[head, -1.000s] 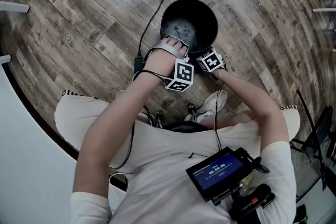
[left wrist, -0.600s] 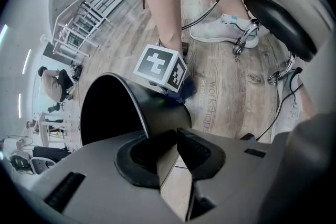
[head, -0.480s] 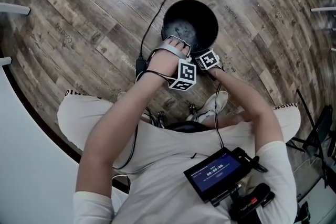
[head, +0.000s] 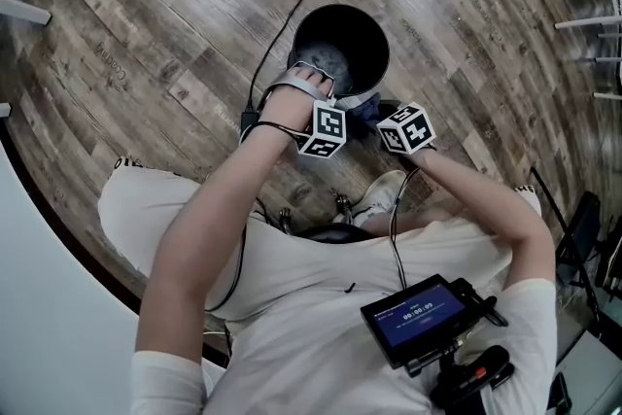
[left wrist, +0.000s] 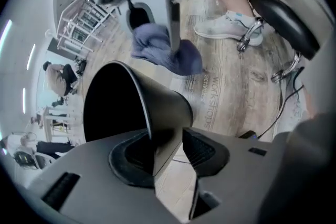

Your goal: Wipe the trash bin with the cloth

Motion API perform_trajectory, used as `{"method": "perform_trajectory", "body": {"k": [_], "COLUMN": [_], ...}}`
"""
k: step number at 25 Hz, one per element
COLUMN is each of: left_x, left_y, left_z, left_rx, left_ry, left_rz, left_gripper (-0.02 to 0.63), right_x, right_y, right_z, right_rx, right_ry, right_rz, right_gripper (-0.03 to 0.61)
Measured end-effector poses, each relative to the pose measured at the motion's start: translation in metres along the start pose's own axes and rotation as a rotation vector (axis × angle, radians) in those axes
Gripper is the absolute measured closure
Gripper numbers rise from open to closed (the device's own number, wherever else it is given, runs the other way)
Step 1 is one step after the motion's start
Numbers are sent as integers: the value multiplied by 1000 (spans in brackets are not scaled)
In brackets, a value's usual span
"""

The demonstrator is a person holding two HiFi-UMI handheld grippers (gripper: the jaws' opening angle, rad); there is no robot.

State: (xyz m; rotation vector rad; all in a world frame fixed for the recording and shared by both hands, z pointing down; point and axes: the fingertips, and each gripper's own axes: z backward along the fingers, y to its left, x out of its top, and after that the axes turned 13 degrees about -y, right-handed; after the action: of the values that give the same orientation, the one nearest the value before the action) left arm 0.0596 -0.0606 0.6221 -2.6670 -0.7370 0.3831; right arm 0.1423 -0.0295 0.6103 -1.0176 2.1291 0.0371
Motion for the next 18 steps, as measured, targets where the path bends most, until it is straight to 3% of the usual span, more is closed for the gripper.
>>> {"method": "perform_trajectory", "body": {"k": [2, 10, 18], "left_x": [0, 9, 11], "left_y": [-1, -7, -8], "left_z": [-2, -1, -2], "left_rx": [3, -15, -29], "left_ry": [10, 7, 6], "left_rz": [-31, -59, -63], "left_gripper": [489, 506, 508], "right_x": [16, 38, 6], "right_y": [4, 5, -16], "right_z": [13, 12, -25], "right_rx": [-9, -25, -31], "right_ry": [-33, -53, 26], "right_rz": [-13, 35, 40], "right_gripper": [484, 483, 484]}}
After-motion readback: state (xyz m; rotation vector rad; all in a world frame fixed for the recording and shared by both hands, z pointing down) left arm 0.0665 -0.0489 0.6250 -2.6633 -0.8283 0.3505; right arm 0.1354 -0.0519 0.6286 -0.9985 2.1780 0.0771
